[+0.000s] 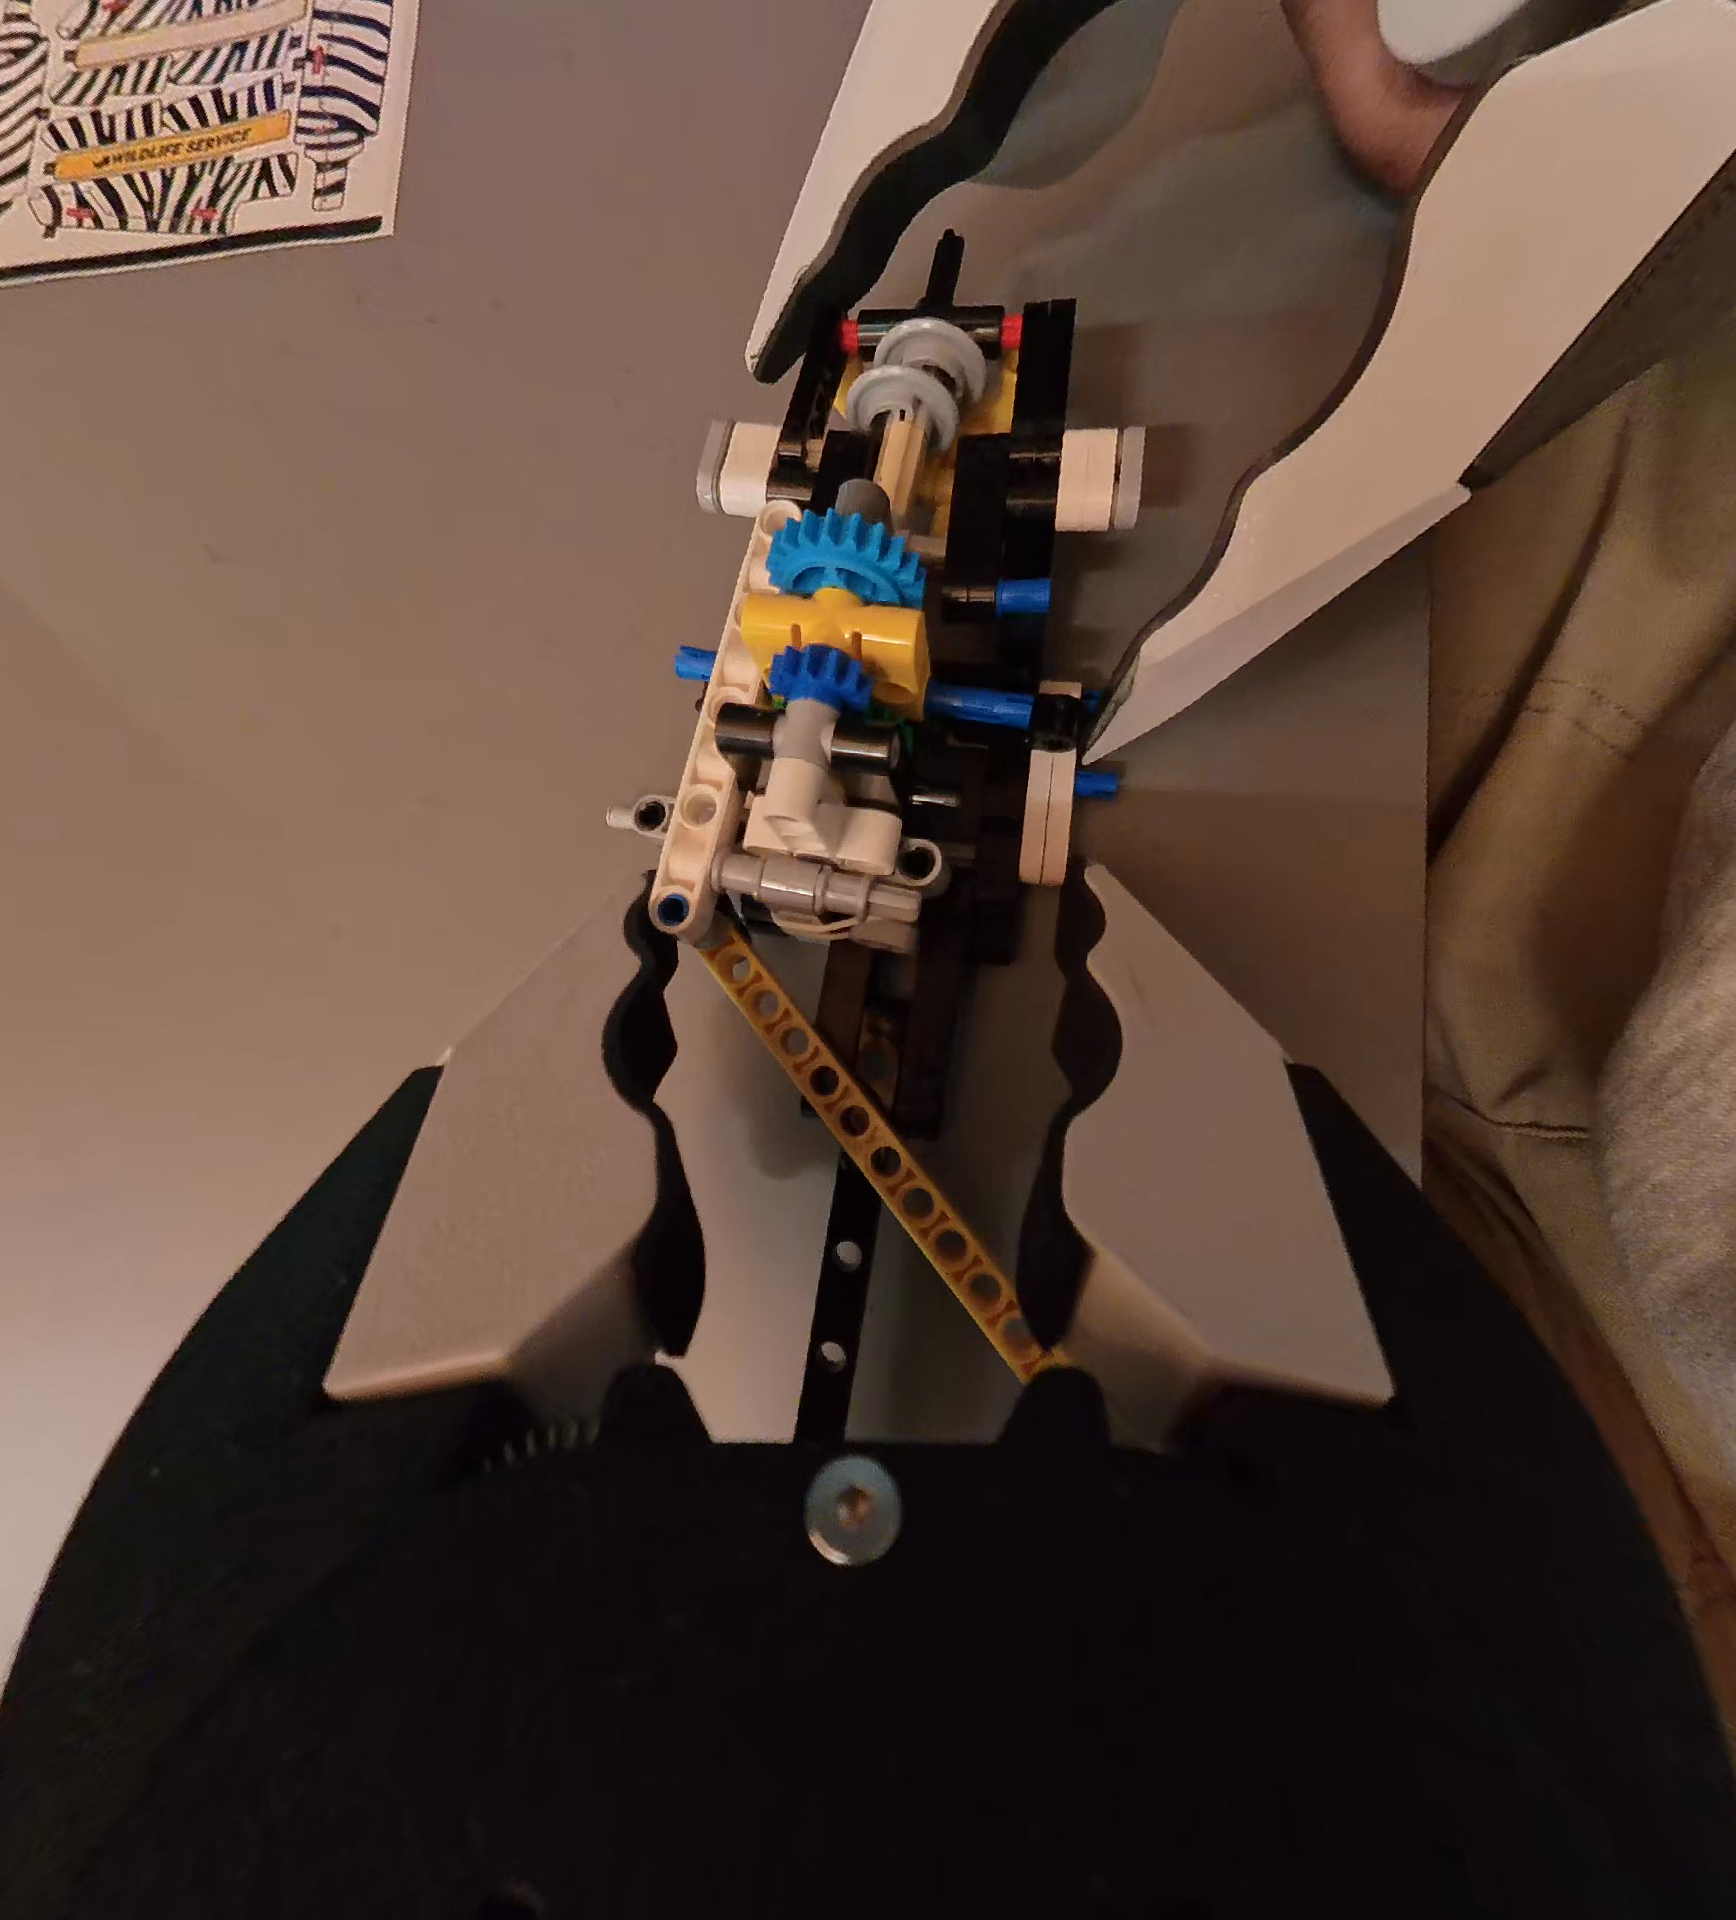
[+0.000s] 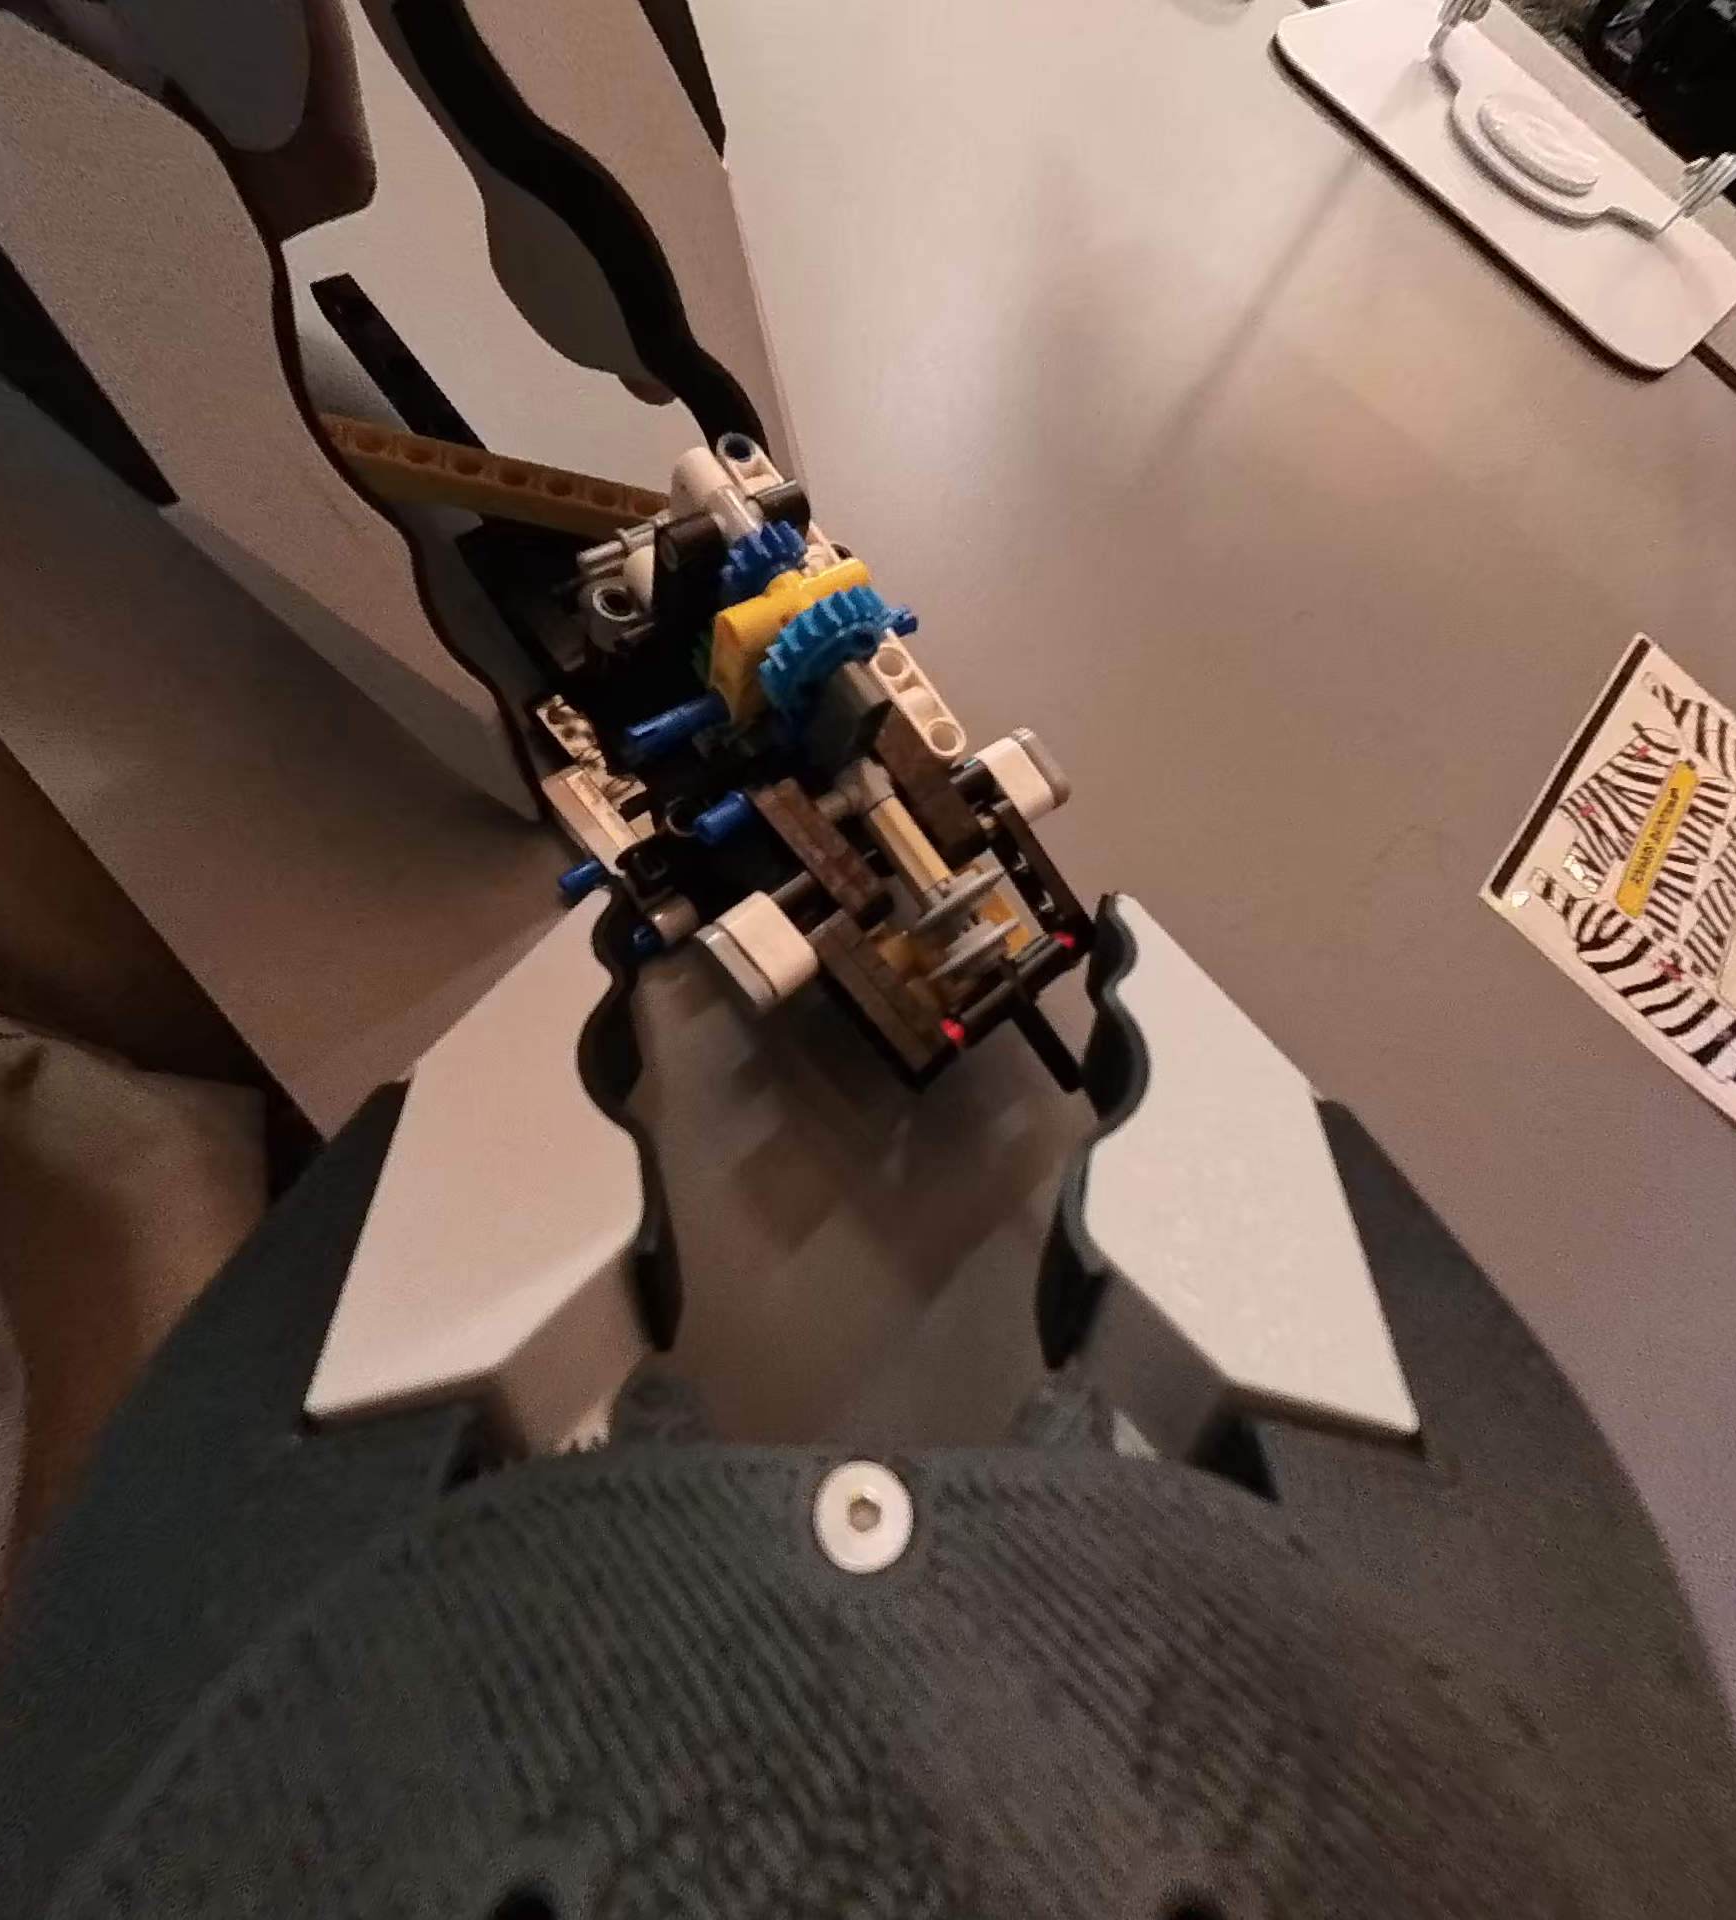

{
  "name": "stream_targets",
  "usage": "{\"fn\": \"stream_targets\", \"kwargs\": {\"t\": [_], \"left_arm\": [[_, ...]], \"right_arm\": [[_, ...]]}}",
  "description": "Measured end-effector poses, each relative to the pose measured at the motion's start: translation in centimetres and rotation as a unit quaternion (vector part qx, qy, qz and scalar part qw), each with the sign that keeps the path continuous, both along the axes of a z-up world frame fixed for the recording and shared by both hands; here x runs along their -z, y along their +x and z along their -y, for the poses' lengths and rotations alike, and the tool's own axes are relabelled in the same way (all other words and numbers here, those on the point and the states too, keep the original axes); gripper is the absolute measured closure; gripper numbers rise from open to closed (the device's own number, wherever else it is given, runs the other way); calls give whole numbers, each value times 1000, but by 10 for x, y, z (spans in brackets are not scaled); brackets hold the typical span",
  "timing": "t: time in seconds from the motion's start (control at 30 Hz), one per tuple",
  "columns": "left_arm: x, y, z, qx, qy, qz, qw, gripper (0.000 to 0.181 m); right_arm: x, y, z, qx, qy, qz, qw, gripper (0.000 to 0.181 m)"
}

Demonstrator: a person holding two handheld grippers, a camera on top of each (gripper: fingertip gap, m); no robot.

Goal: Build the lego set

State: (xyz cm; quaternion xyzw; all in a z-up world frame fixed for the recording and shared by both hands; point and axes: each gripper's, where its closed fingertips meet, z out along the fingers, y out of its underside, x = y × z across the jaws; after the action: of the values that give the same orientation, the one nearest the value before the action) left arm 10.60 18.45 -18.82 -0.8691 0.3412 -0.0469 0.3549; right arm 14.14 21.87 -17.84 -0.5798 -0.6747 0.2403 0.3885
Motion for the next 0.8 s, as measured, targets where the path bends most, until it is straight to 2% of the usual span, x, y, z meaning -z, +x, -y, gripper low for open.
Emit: {"fn": "stream_targets", "kwargs": {"t": [0.47,0.63,0.8], "left_arm": [[0,0,-3,-2,3,11,1000,108],[1,0,-3,-1,1,8,1000,104],[1,-10,3,-14,-14,-5,1000,99]], "right_arm": [[0,0,-1,2,3,-1,1000,93],[-2,-1,-1,0,4,-3,1000,92],[-10,5,0,-12,-47,-24,999,91]]}}
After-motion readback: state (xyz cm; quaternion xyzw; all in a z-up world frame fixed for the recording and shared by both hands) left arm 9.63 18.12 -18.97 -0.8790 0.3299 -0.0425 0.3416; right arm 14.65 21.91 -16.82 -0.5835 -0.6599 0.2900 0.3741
